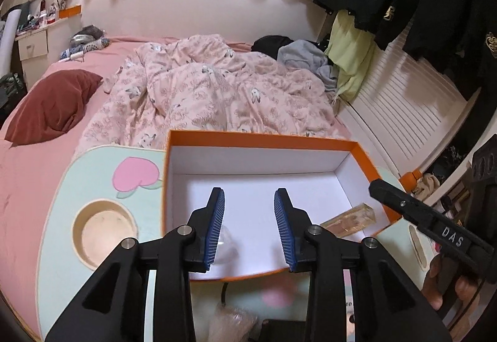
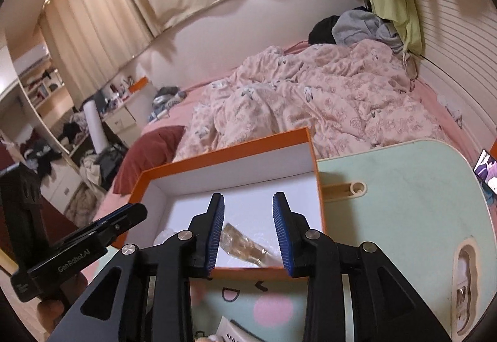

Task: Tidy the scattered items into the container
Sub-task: 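Lower the gold bottle and clear heart into the orange box with both tools, then grasp the brown plush ball with the left tool while the right grasps the card box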

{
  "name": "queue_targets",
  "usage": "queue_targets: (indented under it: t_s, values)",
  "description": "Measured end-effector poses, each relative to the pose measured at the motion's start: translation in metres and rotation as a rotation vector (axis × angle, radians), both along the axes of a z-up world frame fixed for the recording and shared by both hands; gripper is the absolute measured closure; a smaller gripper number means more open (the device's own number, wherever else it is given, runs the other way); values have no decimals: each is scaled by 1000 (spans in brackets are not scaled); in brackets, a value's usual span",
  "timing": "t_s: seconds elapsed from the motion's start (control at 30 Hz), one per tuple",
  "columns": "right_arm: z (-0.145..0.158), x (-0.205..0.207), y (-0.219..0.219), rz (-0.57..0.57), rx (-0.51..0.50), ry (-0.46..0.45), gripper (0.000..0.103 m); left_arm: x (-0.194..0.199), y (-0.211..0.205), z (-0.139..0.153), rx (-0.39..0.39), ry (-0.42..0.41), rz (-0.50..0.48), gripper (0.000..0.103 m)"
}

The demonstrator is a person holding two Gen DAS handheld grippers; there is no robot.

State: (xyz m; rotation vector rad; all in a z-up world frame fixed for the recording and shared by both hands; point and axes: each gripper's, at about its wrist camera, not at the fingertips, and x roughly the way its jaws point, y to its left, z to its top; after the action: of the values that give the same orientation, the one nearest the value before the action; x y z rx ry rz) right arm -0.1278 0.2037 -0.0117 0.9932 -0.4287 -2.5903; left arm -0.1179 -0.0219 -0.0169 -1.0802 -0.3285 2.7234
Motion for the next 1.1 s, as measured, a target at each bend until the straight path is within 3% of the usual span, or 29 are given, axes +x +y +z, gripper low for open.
queue_targets:
  t_s: [0.13, 0.2, 0.23, 0.47, 0.57, 0.6, 0.67, 0.77, 0.83, 0.9, 1.07, 1.1]
  values:
    - [11, 23, 11, -7, -23, 28, 66, 20, -10, 7, 8, 5, 8, 68]
    - [16, 39, 14, -2, -27, 47, 54, 34, -12, 9, 7, 5, 3, 68]
    - [17, 47, 15, 1, -27, 52, 53, 40, -13, 9, 5, 3, 1, 68]
    - [11, 100, 13, 82, 52, 47, 53, 95, -22, 1, -23, -25, 3, 68]
    - [-2, 122, 6, 138, 89, 20, 55, 110, -21, -10, -92, -78, 15, 68]
    - [-7, 131, 3, 164, 88, 16, 60, 116, -19, -13, -123, -84, 20, 68]
    - [-16, 149, -3, 234, 84, 19, 60, 126, -14, -17, -142, -72, 14, 68]
    - [-25, 172, -13, 330, 125, 47, 60, 134, -14, -24, -84, -75, -31, 68]
    - [-29, 179, -16, 357, 129, 69, 50, 135, -16, -29, -36, -71, -38, 68]
    - [-31, 182, -19, 395, 116, 89, 30, 134, -17, -34, -23, -72, -32, 68]
    - [-40, 191, -38, 510, 122, 86, 29, 133, -17, -40, 13, -60, -28, 65]
    - [-42, 194, -45, 526, 144, 91, 29, 133, -16, -41, 18, -60, -31, 55]
